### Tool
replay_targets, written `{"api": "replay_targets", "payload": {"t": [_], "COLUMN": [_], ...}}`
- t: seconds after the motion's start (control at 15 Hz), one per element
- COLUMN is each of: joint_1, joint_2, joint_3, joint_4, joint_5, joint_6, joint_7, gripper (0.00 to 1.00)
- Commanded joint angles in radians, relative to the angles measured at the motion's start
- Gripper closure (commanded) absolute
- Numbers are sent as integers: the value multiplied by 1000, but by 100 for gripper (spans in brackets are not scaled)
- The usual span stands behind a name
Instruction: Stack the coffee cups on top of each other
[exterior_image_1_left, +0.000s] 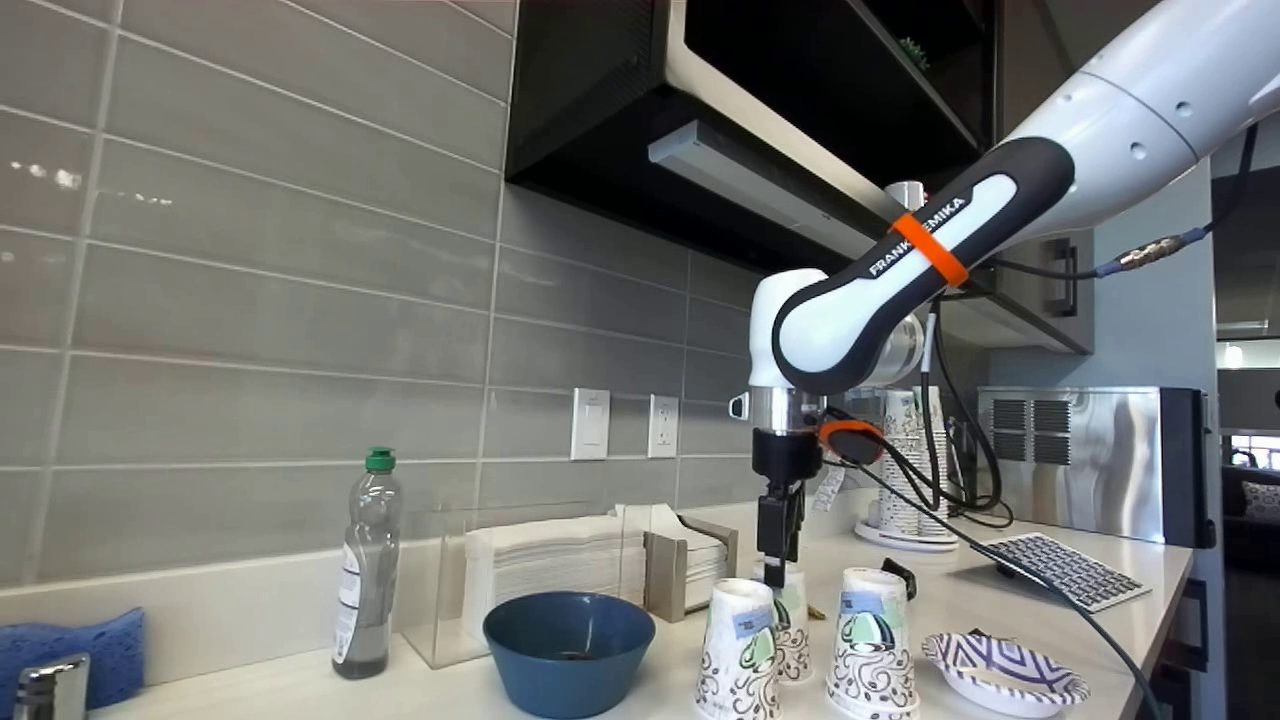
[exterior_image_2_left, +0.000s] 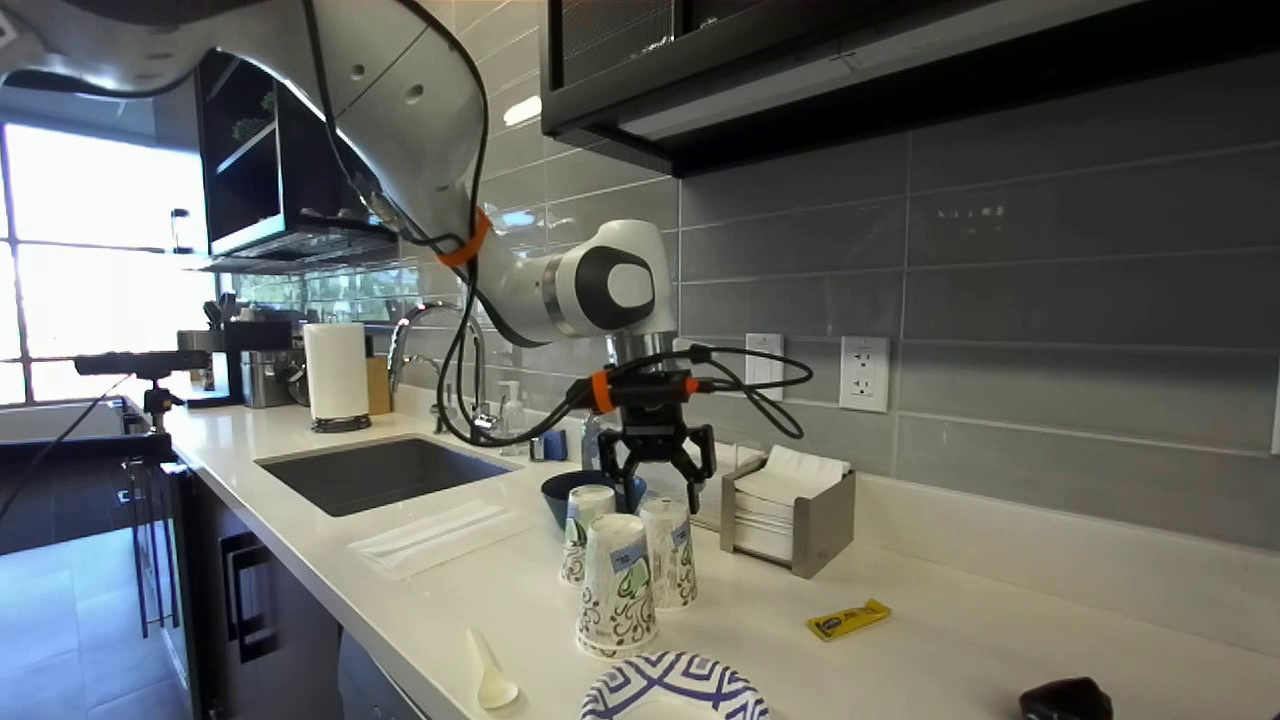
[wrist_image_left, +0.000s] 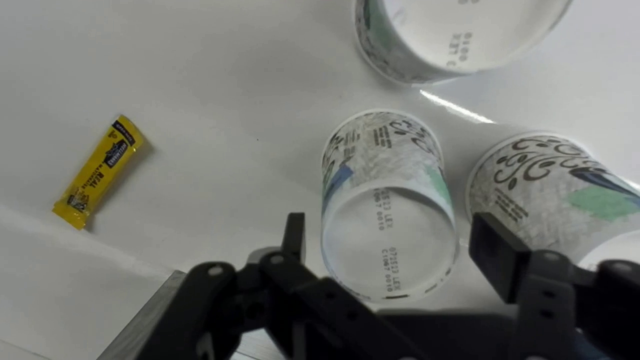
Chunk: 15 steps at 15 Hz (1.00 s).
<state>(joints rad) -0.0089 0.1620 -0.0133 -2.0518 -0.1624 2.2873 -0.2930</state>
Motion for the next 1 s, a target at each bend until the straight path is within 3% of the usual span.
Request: {"api": "replay_targets", "payload": {"t": [0.0, 0.13, 0.6, 0.93], "joint_1": [-15, -14, 16, 54], "joint_2": [27, 24, -77, -199], "joint_3": [11, 11, 19, 34], "joint_4": [25, 21, -19, -30], "joint_5": [44, 47, -18, -185], "joint_6": [7, 5, -26, -119], "joint_7": [-42, -38, 24, 140], "gripper": [46, 59, 60, 60]}}
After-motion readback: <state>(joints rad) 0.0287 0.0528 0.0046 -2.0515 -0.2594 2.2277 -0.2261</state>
